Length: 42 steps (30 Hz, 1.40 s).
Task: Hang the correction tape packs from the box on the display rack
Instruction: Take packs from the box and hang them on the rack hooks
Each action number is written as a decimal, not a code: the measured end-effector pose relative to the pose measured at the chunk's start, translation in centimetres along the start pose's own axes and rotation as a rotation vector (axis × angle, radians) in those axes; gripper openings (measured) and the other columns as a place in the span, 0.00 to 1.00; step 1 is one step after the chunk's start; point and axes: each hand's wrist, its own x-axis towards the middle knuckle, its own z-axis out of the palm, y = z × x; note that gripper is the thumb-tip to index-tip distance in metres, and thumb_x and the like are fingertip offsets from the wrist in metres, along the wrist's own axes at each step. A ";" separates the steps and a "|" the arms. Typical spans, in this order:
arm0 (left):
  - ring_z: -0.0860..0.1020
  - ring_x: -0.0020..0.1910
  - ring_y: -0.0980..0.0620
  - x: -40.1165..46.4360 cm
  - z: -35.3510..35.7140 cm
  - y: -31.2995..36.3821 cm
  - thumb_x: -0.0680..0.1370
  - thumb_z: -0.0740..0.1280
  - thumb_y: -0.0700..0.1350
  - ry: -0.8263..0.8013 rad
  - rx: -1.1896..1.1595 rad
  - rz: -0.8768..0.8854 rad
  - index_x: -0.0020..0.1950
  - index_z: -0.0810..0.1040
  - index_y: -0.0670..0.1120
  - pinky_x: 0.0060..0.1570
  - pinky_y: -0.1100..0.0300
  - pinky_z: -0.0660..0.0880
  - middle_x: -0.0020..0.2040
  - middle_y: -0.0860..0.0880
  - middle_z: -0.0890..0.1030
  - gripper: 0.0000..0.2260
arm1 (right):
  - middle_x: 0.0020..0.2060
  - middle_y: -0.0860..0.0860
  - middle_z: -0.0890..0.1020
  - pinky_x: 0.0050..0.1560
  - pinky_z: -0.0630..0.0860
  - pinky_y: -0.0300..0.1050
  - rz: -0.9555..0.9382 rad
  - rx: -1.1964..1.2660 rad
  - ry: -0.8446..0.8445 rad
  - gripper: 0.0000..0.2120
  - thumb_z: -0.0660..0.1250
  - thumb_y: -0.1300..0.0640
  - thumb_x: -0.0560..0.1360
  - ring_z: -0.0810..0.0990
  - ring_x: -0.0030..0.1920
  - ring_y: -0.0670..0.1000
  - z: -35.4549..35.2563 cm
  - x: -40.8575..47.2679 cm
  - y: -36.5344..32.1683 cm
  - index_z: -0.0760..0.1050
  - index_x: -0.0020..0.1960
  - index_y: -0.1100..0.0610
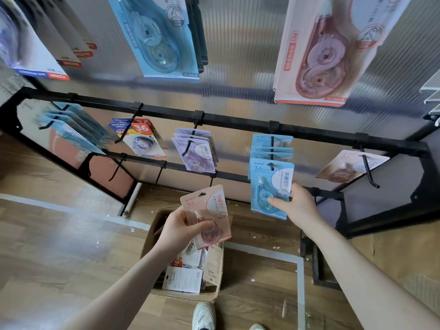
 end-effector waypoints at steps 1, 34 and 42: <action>0.84 0.43 0.52 0.1 -0.1 0.0 0.69 0.76 0.38 0.000 0.000 -0.002 0.48 0.78 0.49 0.38 0.61 0.79 0.40 0.53 0.85 0.12 | 0.62 0.52 0.77 0.49 0.78 0.46 -0.004 -0.003 0.010 0.20 0.72 0.59 0.72 0.77 0.60 0.52 0.0 0.2 0.0 0.71 0.62 0.56; 0.81 0.41 0.54 0.6 2.7 7.5 0.67 0.77 0.37 -0.193 0.136 0.153 0.49 0.78 0.48 0.37 0.66 0.76 0.40 0.52 0.84 0.14 | 0.55 0.55 0.80 0.49 0.77 0.47 -0.037 -0.635 0.455 0.15 0.65 0.55 0.77 0.79 0.52 0.54 -8.7 -5.6 0.6 0.75 0.62 0.58; 0.81 0.46 0.45 -0.3 10.3 10.2 0.68 0.77 0.44 -0.235 0.237 0.141 0.48 0.76 0.46 0.47 0.48 0.80 0.45 0.45 0.82 0.13 | 0.57 0.51 0.79 0.51 0.76 0.42 0.063 -0.734 0.469 0.14 0.64 0.55 0.77 0.77 0.55 0.51 -13.9 -8.7 3.5 0.74 0.62 0.54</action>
